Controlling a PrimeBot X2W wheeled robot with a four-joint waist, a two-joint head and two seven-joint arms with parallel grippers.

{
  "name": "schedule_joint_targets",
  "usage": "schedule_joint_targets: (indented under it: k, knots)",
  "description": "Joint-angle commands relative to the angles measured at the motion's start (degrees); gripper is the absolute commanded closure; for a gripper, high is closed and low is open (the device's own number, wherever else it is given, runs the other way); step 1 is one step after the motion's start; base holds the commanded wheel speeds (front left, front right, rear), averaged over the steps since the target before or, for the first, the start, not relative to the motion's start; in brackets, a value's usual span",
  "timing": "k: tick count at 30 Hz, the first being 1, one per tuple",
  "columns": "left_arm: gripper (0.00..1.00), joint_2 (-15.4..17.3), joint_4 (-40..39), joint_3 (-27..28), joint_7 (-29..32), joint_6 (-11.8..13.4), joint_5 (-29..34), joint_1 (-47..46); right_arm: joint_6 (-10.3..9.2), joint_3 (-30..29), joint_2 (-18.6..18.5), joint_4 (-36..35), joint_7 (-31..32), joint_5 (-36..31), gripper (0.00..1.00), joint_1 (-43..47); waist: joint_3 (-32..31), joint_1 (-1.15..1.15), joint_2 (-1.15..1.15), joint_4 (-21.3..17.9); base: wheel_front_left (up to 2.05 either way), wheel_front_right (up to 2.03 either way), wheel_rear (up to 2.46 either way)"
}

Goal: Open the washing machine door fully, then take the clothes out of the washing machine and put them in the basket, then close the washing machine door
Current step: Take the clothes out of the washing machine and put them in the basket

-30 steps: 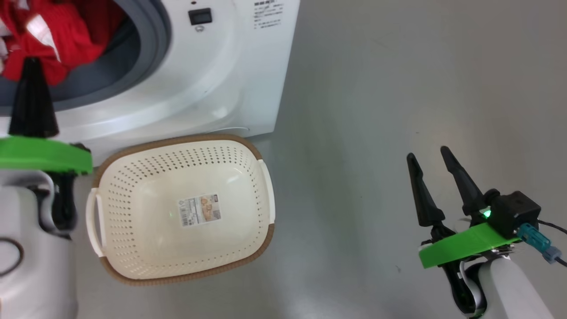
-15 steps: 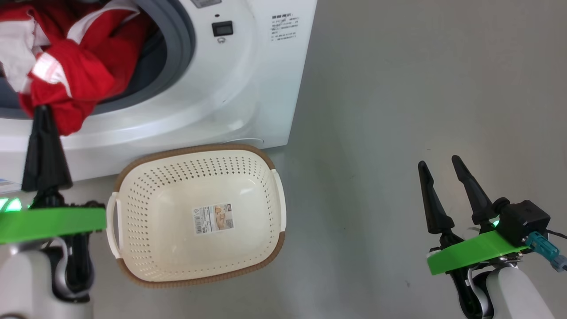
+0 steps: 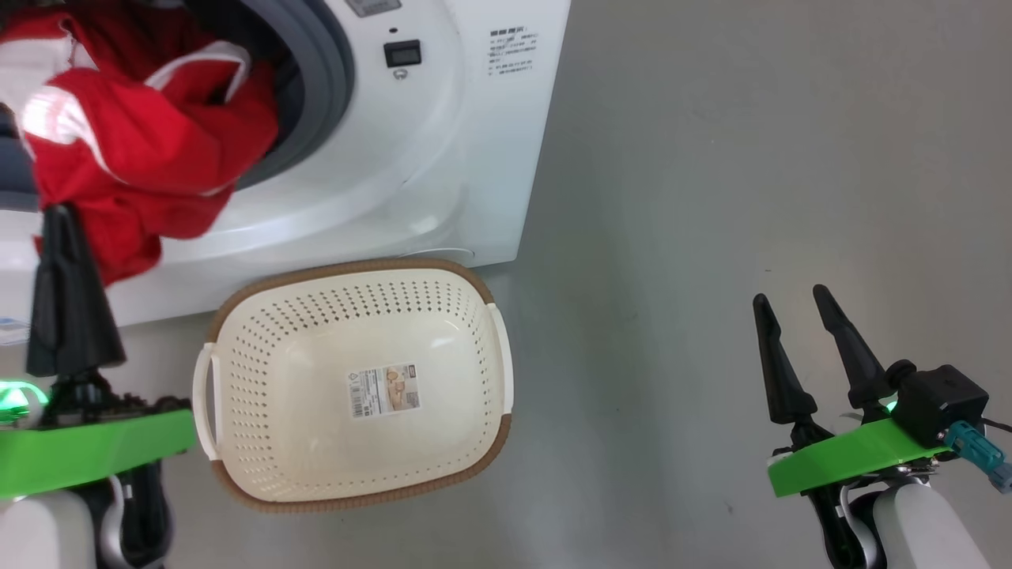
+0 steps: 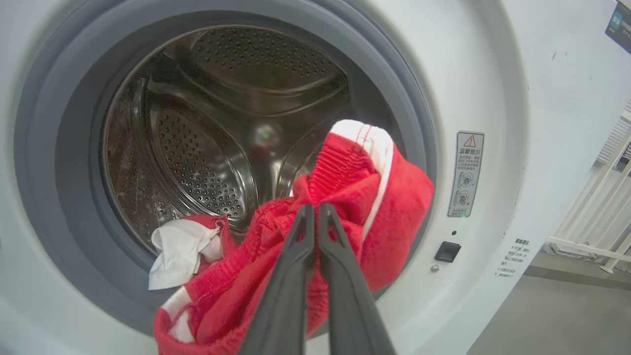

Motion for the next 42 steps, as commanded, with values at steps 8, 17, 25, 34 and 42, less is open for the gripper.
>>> schedule_joint_targets:
  k: [8,17,25,34,42]
  knots:
    - [1.0,1.19,5.06,-1.57,-0.27,-0.33,1.14,1.25,0.28,1.18,-0.14,-1.61,-0.37,0.37,0.0,-0.57,1.27,0.0,0.0,-0.38,0.0,0.0,0.0]
    - [1.0,3.33,17.62,-5.85,-0.27,-0.33,2.31,-1.49,0.28,2.2,-0.14,-1.9,-0.37,1.46,0.0,-2.11,4.05,0.0,0.0,-1.25,0.0,0.0,0.0]
    - [1.0,5.07,27.45,-9.11,-0.27,-0.33,4.34,-4.93,0.28,2.34,-0.14,-2.32,-0.37,2.47,0.0,-3.25,7.14,0.0,0.0,-2.3,0.0,0.0,0.0]
    - [0.22,5.92,35.1,-10.38,-0.27,-0.33,6.36,-9.74,0.28,2.48,-0.14,-3.1,-0.37,3.11,0.0,-4.77,11.07,0.0,0.0,-3.07,0.0,0.0,0.0]
    - [0.0,6.08,37.07,-10.56,-0.27,-0.33,6.64,-12.34,0.28,2.56,-0.14,-3.23,-0.37,3.18,0.0,-5.25,12.08,0.0,0.0,-3.27,0.0,0.0,0.0]
